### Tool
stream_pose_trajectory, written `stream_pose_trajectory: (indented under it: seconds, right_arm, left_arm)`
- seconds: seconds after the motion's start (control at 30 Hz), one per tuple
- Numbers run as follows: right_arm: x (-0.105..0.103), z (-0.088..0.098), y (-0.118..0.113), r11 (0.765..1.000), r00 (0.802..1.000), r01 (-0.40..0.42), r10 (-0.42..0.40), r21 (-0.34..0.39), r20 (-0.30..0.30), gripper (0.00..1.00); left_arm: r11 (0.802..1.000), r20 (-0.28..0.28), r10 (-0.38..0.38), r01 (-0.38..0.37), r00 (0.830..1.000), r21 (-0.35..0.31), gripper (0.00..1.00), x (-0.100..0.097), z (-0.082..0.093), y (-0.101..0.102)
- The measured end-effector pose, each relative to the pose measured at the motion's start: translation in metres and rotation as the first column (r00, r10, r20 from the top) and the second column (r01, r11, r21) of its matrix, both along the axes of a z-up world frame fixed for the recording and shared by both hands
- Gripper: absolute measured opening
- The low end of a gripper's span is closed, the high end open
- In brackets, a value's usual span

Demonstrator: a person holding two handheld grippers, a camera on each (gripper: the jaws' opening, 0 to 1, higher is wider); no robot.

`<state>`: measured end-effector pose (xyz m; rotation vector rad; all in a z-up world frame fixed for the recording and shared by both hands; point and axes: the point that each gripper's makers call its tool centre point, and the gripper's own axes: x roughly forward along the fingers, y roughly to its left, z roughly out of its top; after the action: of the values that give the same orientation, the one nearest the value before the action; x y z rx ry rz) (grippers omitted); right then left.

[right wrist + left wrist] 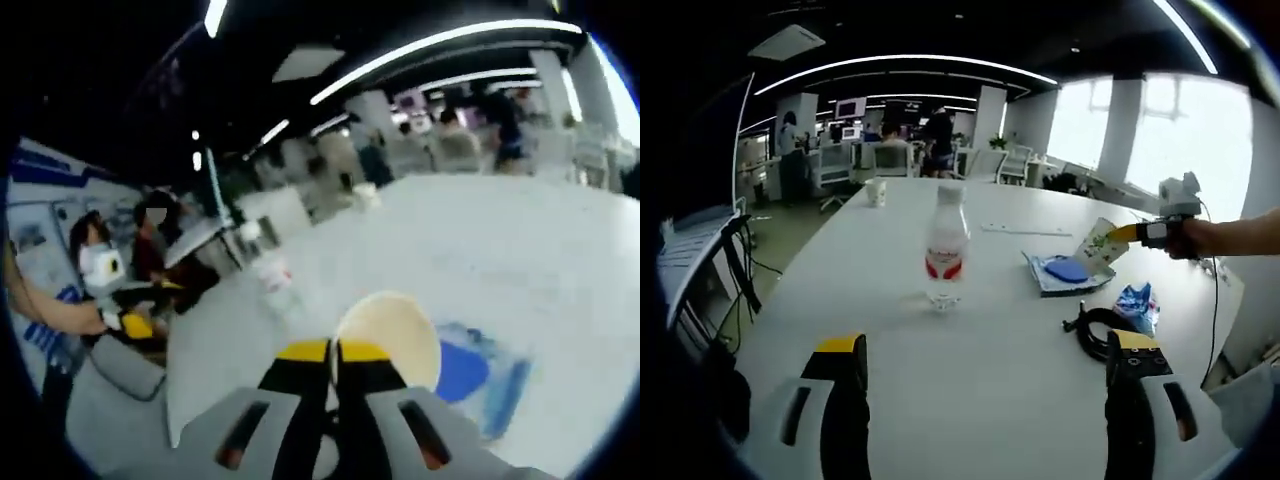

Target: Arrange the tabletop items into an orderly group along one side of the table until the central work area is clear of visible clutter.

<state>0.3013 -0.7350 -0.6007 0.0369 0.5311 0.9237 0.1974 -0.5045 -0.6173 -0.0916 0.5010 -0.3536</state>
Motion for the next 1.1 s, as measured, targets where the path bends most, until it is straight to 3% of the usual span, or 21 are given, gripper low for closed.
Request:
stream_pose_trajectory:
  seconds: [0.27, 0.4, 0.53, 0.67, 0.73, 0.9, 1.0, 1.03, 1.07, 1.1]
  right_arm:
    - [0.017, 0.001, 0.037, 0.977, 0.986, -0.152, 0.161, -0.147, 0.051, 0.0]
    - [0.019, -0.004, 0.056, 0.954, 0.97, -0.224, 0.239, -0.2, 0.054, 0.0]
    - [0.022, -0.01, 0.074, 0.904, 0.936, -0.312, 0.346, -0.291, 0.069, 0.0]
    - [0.035, -0.014, 0.088, 0.893, 0.929, -0.33, 0.365, -0.306, 0.065, 0.0]
    - [0.039, -0.022, 0.091, 0.86, 0.912, -0.362, 0.406, -0.359, 0.054, 0.0]
    - [0.047, -0.045, 0.1, 0.804, 0.886, -0.419, 0.464, -0.421, 0.005, 0.0]
    - [0.047, -0.056, 0.105, 0.752, 0.855, -0.457, 0.518, -0.476, -0.002, 0.0]
    - [0.048, -0.06, 0.106, 0.713, 0.834, -0.468, 0.552, -0.523, 0.007, 0.0]
    - [0.047, -0.062, 0.108, 0.695, 0.82, -0.478, 0.572, -0.537, 0.01, 0.0]
    - [0.046, -0.064, 0.111, 0.696, 0.817, -0.486, 0.576, -0.528, 0.007, 0.0]
  left_arm:
    - [0.998, -0.015, 0.035, -0.036, 0.999, -0.042, 0.99, -0.005, -0.008, 0.009]
    - [0.998, -0.018, 0.043, -0.044, 0.999, -0.051, 0.99, -0.007, -0.011, 0.013]
    - [0.997, -0.017, 0.052, -0.053, 0.999, -0.065, 0.99, -0.006, -0.012, 0.016]
    - [0.996, -0.03, 0.052, -0.054, 0.998, -0.077, 0.99, -0.007, -0.017, 0.015]
    - [0.996, -0.033, 0.052, -0.054, 0.998, -0.076, 0.99, -0.008, -0.018, 0.015]
    - [0.994, -0.035, 0.065, -0.068, 0.997, -0.087, 0.99, -0.011, -0.018, 0.02]
    - [0.994, -0.041, 0.07, -0.074, 0.997, -0.085, 0.99, -0.012, -0.02, 0.021]
    - [0.994, -0.045, 0.071, -0.075, 0.996, -0.086, 0.99, -0.012, -0.022, 0.022]
    - [0.994, -0.05, 0.07, -0.074, 0.996, -0.083, 0.99, -0.013, -0.025, 0.022]
    - [0.995, -0.059, 0.062, -0.066, 0.996, -0.07, 0.99, -0.014, -0.028, 0.022]
